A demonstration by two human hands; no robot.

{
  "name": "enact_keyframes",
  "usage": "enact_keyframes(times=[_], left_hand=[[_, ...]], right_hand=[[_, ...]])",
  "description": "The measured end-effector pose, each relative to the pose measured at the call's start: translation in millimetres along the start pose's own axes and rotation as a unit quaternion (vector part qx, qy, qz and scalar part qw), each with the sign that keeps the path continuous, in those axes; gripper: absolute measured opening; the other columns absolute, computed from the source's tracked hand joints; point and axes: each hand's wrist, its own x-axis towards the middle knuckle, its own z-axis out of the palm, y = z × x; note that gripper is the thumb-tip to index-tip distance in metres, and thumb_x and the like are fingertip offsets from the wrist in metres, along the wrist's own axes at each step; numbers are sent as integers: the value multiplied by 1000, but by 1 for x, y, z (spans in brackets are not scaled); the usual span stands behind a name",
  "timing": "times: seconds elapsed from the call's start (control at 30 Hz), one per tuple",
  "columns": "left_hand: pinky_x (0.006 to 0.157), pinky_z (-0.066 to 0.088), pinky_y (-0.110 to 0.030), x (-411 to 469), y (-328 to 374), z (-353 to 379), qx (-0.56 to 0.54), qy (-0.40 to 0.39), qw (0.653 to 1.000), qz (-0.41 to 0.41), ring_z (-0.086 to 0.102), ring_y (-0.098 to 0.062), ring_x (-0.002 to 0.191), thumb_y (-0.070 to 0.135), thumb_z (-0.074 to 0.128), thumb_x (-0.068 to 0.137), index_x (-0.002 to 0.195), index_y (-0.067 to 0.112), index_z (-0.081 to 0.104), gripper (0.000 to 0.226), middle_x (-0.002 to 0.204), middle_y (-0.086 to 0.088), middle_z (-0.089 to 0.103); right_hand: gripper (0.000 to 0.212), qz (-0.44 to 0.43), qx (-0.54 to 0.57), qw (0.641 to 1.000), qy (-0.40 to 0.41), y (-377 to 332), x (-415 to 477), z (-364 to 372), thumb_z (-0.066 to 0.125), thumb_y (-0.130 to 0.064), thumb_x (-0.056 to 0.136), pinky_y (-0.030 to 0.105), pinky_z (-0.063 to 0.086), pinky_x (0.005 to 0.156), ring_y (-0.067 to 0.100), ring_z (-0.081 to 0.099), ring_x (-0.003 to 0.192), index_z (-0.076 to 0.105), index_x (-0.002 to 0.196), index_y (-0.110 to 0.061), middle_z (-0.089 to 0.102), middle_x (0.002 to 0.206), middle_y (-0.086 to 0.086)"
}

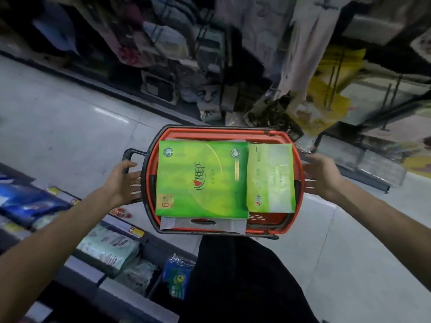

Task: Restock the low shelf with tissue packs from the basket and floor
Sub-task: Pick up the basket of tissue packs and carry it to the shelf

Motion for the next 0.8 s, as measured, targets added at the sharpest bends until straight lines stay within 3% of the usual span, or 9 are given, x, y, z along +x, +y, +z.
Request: enact_keyframes(times=[0.1, 0.23, 0.37, 0.5, 0.6, 0.7, 0.8], left_hand=[[77, 53, -41, -5, -3, -53, -59, 28, 998, -8, 63, -32, 80, 56, 58, 89, 103, 6, 69, 52, 79, -11, 70], [75, 54, -41, -17, -13, -113, -122, 43, 991, -13, 65, -32, 79, 63, 58, 90, 106, 6, 70, 61, 81, -13, 71], [80, 56, -45, -39, -16, -165, -185, 93, 978, -7, 64, -34, 87, 72, 60, 86, 113, 6, 69, 72, 98, -16, 67], [82, 56, -46, -55, -21, -210, -240, 124, 962, -24, 67, -35, 91, 84, 64, 74, 125, 5, 68, 94, 105, -16, 69], [84, 56, -45, -64, -16, -233, -281, 155, 947, -3, 66, -35, 92, 83, 59, 78, 115, 4, 71, 88, 100, -16, 69], [96, 52, -49, -69, -10, -257, -320, 167, 933, -4, 65, -35, 98, 86, 67, 68, 120, 4, 70, 97, 107, -19, 69], [100, 51, -49, -67, -8, -278, -355, 193, 915, -3, 66, -34, 101, 85, 70, 63, 129, 6, 67, 103, 114, -18, 70]], right_hand=[[53, -6, -48, 998, -37, -38, 5, 63, 64, -55, 78, 44, 50, 95, 29, 63, 89, 70, 109, -13, 70, 96, 11], [45, -16, -107, 991, -75, -88, 6, 146, 64, -53, 80, 42, 48, 88, 28, 59, 84, 67, 102, -13, 64, 90, 9], [27, -34, -145, 984, -99, -132, 6, 232, 64, -45, 82, 36, 43, 75, 23, 55, 73, 70, 80, -18, 64, 75, 4], [36, -34, -221, 968, -112, -175, 13, 308, 70, -48, 70, 35, 43, 71, 24, 55, 67, 67, 87, -16, 61, 71, 5], [38, -32, -265, 954, -140, -207, 20, 368, 76, -51, 58, 31, 33, 62, 24, 41, 61, 58, 75, -22, 46, 71, 5], [27, -39, -292, 938, -185, -230, 19, 431, 68, -46, 68, 31, 20, 56, 22, 24, 55, 52, 65, -25, 31, 62, 1], [23, -53, -331, 920, -205, -249, 10, 488, 58, -43, 80, 30, 21, 56, 19, 27, 52, 55, 69, -23, 34, 61, 0]])
